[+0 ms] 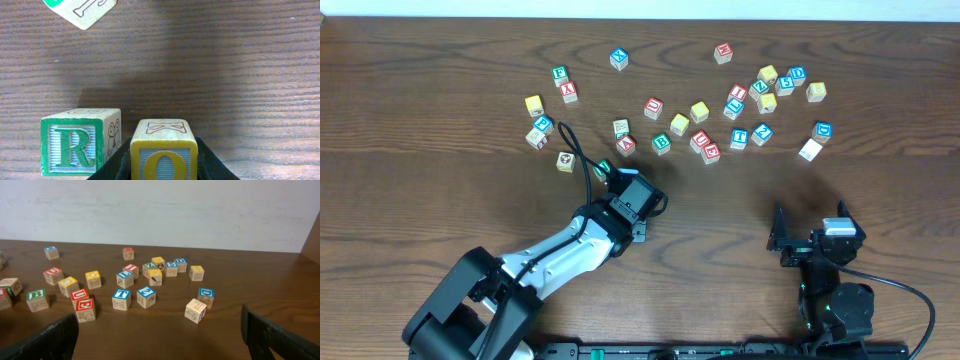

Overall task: Spell out ROBOT
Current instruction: 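Lower the yellow O block to the right of the R block, then open the left gripper and release the yellow O block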

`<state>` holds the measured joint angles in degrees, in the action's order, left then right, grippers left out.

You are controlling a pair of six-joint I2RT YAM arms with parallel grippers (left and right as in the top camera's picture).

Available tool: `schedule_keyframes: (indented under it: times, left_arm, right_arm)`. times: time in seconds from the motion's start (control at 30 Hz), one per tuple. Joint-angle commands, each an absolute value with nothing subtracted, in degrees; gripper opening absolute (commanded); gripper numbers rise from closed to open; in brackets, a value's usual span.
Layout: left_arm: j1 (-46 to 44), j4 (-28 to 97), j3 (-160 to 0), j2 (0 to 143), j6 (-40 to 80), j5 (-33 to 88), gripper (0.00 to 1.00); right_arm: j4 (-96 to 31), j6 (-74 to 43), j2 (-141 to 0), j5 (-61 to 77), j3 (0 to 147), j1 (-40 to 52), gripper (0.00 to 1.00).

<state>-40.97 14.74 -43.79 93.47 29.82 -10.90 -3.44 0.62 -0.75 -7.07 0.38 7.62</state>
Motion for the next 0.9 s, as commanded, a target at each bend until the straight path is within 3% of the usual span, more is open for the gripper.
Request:
schedule_keyframes:
  times: [0.0,0.07,0.17,0.3,0.87]
  left_arm:
    - [-40.8,14.9,-43.4,95.0,30.1,-11.2,0.15]
    - [-40.8,14.9,-43.4,95.0,30.1,-11.2,0.29]
    - [-40.8,14.9,-43.4,95.0,30.1,-11.2,0.3]
    - [-40.8,14.9,-43.4,95.0,30.1,-11.2,0.41]
    - [-40.8,14.9,-45.1,94.9,30.1,-9.4,0.42]
  right_arm:
    - [-3.6,0.1,-0.8,-6.9,0.3,7.2,0.99]
    - [-3.6,0.1,-0.8,-6.9,0.3,7.2,0.99]
    - [-3.6,0.1,-0.8,-6.9,0.3,7.2,0.99]
    - [-3.6,0.1,-0.8,-6.9,0.3,7.2,0.99]
    - [-3.7,0.1,-0.8,-6.9,0.3,7.2,0.99]
